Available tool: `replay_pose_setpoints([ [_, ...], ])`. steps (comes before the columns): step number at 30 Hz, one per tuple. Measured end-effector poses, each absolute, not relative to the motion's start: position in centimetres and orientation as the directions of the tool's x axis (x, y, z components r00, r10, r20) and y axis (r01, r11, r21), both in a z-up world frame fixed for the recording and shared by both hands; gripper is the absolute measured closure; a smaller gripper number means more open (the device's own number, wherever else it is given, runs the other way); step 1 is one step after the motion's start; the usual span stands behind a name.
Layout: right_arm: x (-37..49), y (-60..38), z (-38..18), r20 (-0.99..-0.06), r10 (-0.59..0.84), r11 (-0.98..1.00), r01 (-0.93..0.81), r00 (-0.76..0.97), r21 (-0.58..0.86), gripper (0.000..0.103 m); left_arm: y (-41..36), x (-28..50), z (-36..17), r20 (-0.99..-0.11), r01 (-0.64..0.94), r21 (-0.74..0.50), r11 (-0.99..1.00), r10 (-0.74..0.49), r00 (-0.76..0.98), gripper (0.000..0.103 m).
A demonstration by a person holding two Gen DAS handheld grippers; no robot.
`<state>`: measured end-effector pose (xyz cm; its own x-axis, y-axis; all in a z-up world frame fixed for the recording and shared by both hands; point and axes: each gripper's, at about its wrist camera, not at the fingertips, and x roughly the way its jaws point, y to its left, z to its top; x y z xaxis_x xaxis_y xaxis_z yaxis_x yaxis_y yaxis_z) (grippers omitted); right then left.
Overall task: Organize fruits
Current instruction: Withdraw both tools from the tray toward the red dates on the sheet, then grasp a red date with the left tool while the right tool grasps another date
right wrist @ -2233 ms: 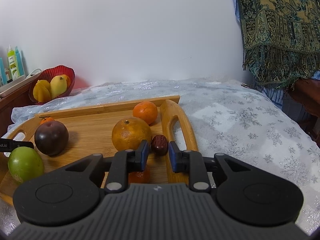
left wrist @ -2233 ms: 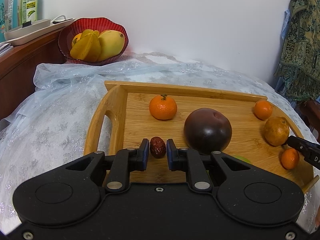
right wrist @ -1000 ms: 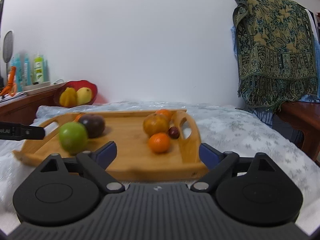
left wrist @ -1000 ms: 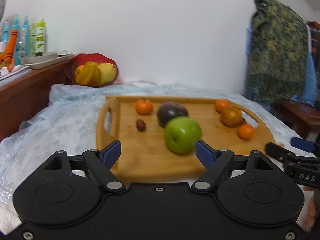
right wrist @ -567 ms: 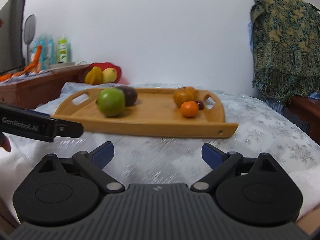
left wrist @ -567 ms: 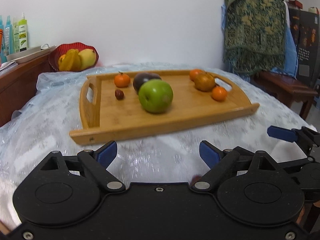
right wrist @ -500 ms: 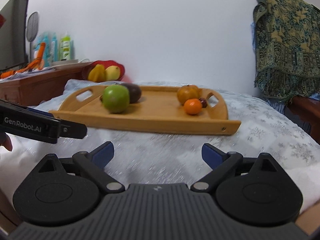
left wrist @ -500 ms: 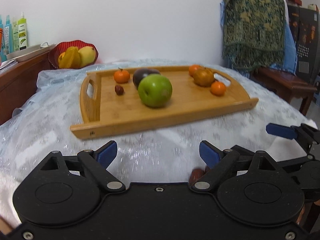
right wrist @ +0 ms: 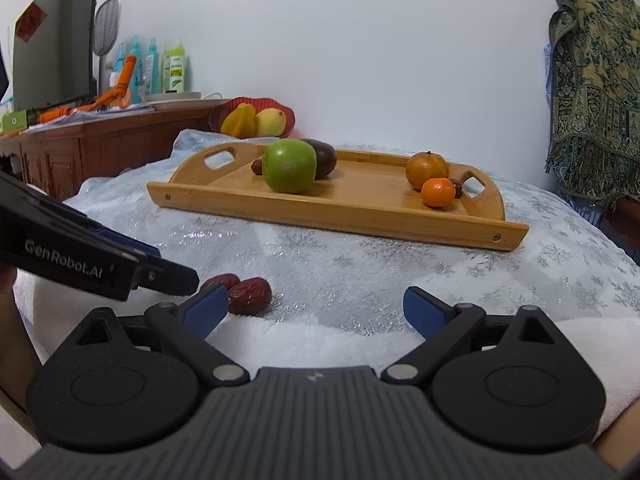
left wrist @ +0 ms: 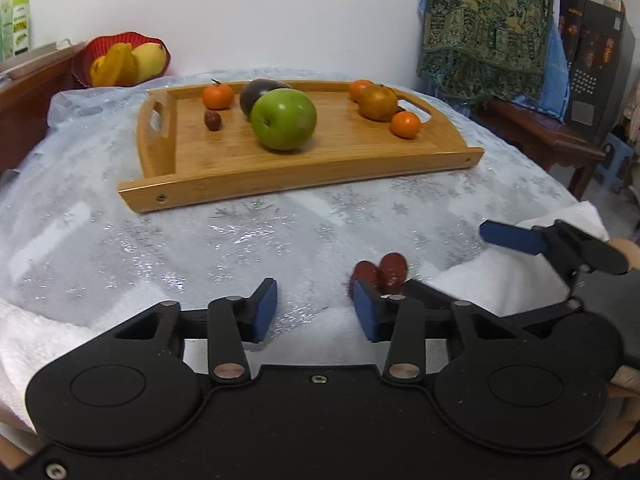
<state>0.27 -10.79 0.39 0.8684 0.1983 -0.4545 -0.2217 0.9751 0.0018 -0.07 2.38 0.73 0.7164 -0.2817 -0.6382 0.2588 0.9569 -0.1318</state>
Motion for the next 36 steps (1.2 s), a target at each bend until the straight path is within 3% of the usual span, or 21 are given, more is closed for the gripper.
replay_pose_setpoints([
  [11, 0.5, -11.8, 0.2, -0.479, 0.124, 0.988, -0.154, 0.869, -0.023, 0.003, 0.1, 0.5, 0.5, -0.639, 0.323, -0.115, 0.939, -0.319, 0.699, 0.069],
  [19, 0.6, -11.5, 0.0, -0.479, 0.138, 0.986, -0.165, 0.867, -0.015, 0.003, -1.2, 1.5, -0.4, -0.632, 0.320, -0.024, 0.947, -0.262, 0.729, 0.079],
  [29, 0.8, -10.4, -0.4, -0.462, 0.189, 0.979, -0.204, 0.866, 0.019, 0.003, -0.2, 1.2, -0.8, -0.607, 0.276, -0.067, 0.959, -0.259, 0.752, 0.086],
  [36, 0.7, -9.4, -0.7, -0.444, 0.213, 0.975, -0.219, 0.870, 0.038, 0.017, -0.1, 1.2, -0.9, -0.598, 0.271, -0.079, 0.959, -0.263, 0.757, 0.086],
])
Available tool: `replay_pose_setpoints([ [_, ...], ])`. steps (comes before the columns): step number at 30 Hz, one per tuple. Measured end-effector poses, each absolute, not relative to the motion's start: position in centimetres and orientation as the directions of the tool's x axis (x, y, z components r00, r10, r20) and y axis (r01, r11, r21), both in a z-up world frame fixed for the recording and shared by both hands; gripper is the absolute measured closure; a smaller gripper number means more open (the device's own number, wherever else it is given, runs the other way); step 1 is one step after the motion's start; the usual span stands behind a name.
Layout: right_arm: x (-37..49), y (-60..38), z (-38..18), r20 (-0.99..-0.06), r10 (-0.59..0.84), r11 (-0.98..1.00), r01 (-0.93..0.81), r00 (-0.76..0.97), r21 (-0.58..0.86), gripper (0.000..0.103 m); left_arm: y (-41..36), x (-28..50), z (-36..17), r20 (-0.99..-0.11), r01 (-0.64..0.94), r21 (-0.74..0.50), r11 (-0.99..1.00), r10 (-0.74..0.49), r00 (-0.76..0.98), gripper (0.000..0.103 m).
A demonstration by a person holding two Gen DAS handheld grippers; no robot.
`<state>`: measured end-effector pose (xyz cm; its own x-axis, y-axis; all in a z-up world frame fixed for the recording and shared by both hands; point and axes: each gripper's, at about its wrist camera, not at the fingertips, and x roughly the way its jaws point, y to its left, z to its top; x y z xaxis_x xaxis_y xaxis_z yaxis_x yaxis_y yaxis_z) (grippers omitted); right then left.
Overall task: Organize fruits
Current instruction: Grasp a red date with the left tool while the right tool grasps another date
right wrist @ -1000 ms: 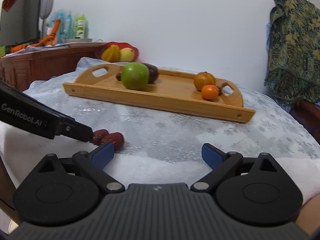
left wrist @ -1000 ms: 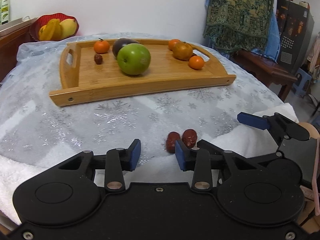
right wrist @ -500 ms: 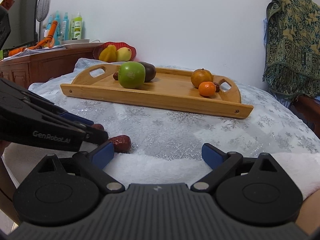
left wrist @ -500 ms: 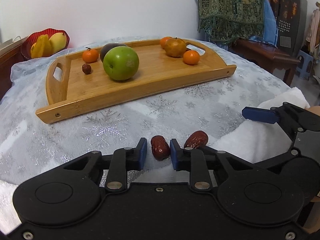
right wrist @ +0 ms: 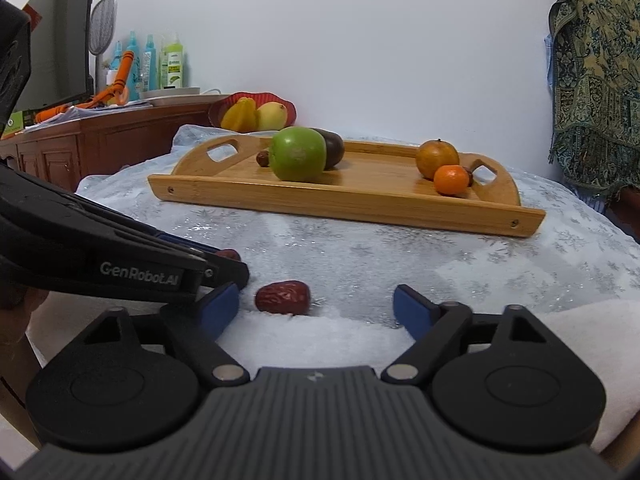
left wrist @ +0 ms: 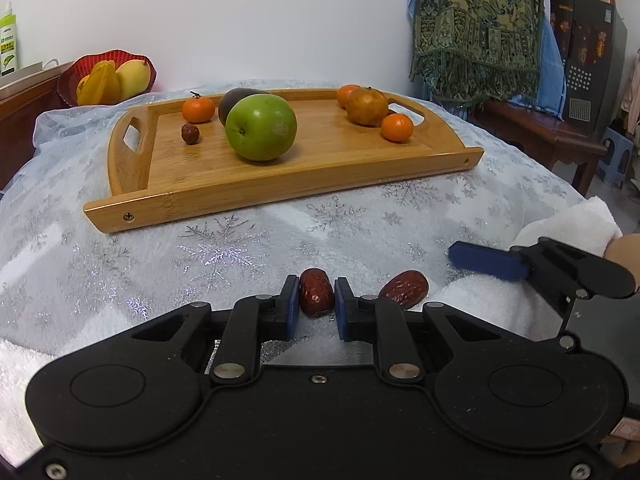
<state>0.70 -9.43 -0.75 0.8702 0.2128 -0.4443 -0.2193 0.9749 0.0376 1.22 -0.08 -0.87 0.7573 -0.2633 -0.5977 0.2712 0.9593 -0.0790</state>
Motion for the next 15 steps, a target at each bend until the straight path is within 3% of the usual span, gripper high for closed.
replay_pose_setpoints([
  [12, 0.01, -8.59, -0.76, -0.418, 0.245, 0.967, -0.250, 0.875, 0.044, 0.068, -0.13, 1.19, -0.99, -0.589, 0.266, -0.087, 0.960, -0.265, 0.764, 0.085],
  [15, -0.01, -8.63, -0.75, -0.417, 0.238, 0.969, -0.242, 0.877, 0.044, 0.069, -0.12, 1.18, -1.00, -0.589, 0.266, -0.087, 0.960, -0.265, 0.764, 0.085],
])
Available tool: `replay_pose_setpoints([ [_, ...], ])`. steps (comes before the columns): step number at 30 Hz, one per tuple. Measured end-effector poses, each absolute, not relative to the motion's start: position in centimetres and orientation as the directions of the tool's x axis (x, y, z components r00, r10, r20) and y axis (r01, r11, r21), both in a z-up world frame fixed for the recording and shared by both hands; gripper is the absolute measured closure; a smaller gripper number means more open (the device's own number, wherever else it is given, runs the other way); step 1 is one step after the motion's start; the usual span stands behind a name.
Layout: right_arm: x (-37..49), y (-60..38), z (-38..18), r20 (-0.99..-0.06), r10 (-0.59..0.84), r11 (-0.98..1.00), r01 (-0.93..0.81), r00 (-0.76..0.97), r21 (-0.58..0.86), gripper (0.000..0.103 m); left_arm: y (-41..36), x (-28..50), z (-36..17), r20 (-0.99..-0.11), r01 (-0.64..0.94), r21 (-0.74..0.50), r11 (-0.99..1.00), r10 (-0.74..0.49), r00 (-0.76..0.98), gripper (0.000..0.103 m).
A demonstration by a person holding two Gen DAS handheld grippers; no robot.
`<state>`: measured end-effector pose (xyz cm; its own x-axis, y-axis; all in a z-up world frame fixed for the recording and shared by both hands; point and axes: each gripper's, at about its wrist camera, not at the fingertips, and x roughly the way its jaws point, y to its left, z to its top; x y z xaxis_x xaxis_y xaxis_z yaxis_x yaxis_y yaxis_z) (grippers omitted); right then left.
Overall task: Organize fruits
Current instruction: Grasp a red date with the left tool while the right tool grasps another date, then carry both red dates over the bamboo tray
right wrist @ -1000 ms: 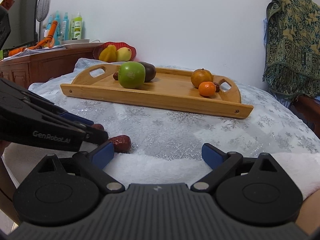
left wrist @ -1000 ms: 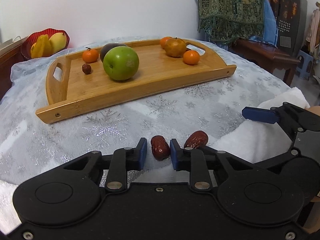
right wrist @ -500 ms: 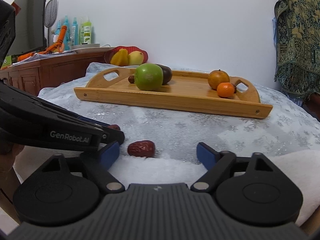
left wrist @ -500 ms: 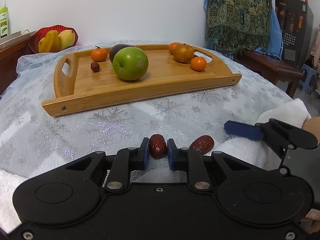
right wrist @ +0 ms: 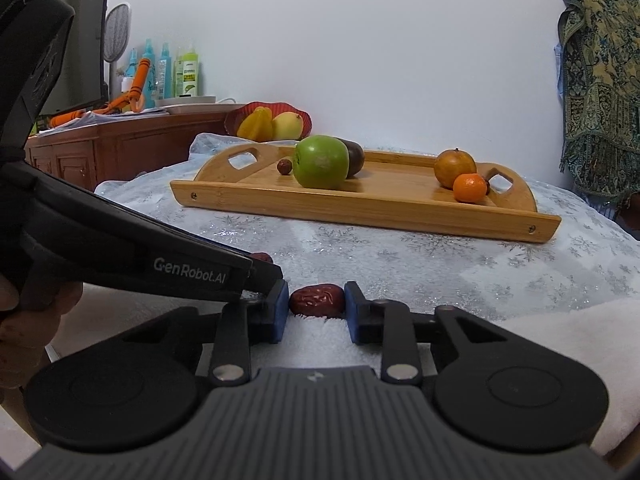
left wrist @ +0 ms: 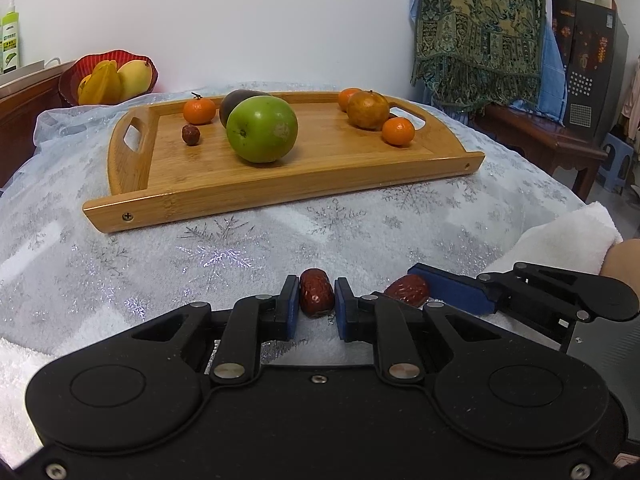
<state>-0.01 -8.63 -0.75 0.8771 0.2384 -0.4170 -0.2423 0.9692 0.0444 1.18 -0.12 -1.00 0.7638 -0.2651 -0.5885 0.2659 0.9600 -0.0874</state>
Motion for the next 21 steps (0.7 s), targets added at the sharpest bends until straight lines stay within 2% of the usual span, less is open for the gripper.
replay_pose_setpoints([
  [21, -0.05, -9.25, -0.66, -0.409, 0.186, 0.982, -0.184, 0.893, 0.046, 0.068, -1.04, 1.50, -1.27, -0.575, 0.265, -0.032, 0.964, -0.235, 0.784, 0.085],
])
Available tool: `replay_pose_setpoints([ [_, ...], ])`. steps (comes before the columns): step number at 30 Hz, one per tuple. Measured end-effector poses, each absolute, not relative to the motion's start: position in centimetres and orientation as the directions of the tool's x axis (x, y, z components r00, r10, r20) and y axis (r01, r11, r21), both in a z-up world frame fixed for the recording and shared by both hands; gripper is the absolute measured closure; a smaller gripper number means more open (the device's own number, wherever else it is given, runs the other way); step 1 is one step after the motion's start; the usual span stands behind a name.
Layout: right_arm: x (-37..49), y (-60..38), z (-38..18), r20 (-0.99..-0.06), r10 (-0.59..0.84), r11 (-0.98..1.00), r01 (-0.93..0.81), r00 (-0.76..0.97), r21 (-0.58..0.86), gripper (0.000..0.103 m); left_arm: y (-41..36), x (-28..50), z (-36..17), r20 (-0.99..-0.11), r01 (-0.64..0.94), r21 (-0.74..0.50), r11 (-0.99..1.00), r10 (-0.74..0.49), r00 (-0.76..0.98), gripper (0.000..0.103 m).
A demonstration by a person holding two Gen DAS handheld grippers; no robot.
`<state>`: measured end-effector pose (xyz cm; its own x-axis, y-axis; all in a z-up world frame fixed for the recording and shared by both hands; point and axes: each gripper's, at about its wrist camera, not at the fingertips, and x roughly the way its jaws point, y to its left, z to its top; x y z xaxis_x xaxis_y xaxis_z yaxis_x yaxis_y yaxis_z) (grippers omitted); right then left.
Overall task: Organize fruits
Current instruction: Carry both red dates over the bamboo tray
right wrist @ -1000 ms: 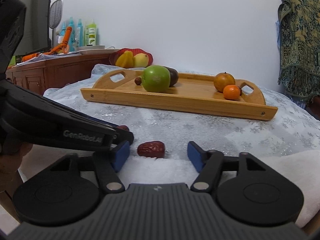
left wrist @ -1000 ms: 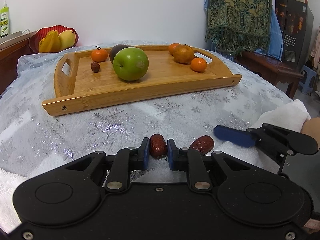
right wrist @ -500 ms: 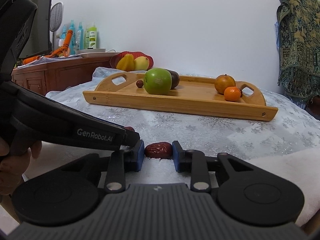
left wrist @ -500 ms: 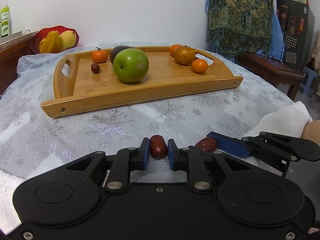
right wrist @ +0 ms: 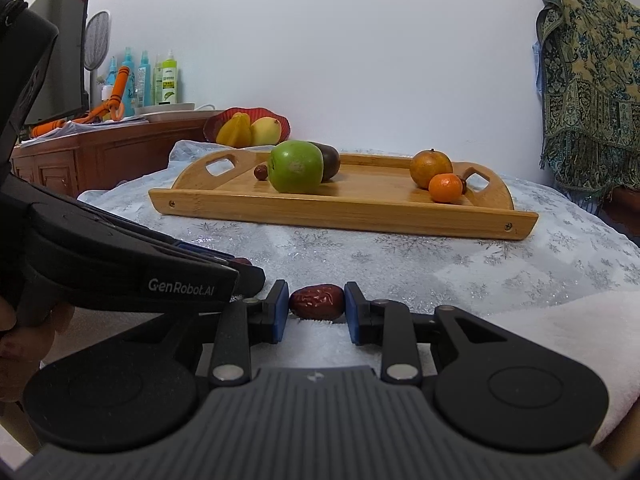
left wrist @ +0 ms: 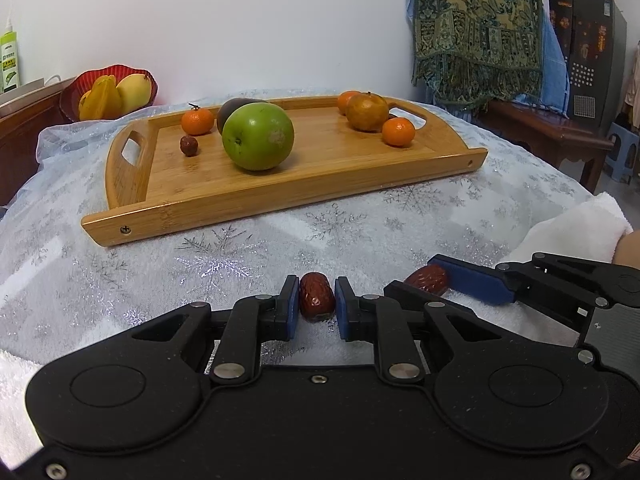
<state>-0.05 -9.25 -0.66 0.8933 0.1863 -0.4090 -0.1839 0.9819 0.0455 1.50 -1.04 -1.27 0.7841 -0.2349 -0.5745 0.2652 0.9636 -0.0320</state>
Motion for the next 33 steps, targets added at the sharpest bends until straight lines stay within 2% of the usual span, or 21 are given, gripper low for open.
replay_pose_setpoints([
  [16, 0.0, -9.8, -0.4, -0.386, 0.177, 0.984, -0.161, 0.906, 0.073, 0.068, -0.9, 1.3, -0.7, -0.530, 0.234, -0.030, 0.972, -0.214, 0.821, 0.086],
  [27, 2.0, -11.0, 0.9, -0.331, 0.153, 0.988, -0.136, 0.931, 0.074, 0.068, -0.1, 2.7, 1.5, -0.464, 0.197, 0.003, 0.980, -0.173, 0.869, 0.086],
  [33, 4.0, -12.4, 1.8, -0.302, 0.132, 0.990, -0.111, 0.944, 0.088, 0.069, 1.4, 4.8, 2.9, -0.441, 0.137, -0.017, 0.990, -0.130, 0.888, 0.086],
])
